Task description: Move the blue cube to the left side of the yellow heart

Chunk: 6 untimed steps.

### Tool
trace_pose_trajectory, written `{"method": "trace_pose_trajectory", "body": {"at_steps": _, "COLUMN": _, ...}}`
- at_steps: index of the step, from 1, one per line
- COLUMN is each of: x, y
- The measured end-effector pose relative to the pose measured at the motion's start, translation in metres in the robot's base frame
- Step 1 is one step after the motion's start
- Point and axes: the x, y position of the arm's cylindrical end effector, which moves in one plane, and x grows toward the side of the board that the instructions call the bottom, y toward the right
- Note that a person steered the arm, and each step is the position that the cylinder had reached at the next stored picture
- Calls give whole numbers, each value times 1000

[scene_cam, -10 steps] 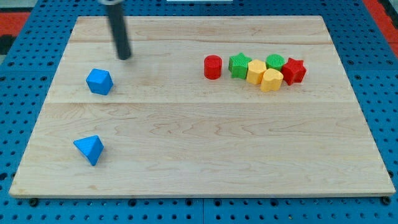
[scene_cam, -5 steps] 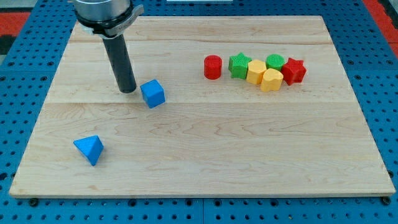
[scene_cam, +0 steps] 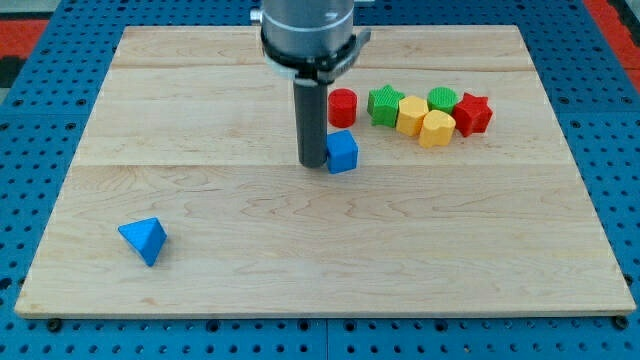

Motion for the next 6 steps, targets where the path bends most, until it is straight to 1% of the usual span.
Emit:
{"method": "trace_pose_trajectory", "body": {"at_steps": 1, "x": -36, "y": 65}}
{"method": "trace_pose_trajectory", "body": {"at_steps": 2, "x": 21, "y": 15}}
{"method": "trace_pose_trajectory", "body": {"at_steps": 3, "x": 96, "y": -58}}
{"method": "trace_pose_trajectory", "body": {"at_steps": 4, "x": 171, "y": -145}}
{"method": "trace_pose_trajectory", "body": {"at_steps": 5, "x": 179, "y": -239}}
{"method": "trace_pose_trajectory", "body": {"at_steps": 6, "x": 121, "y": -212}}
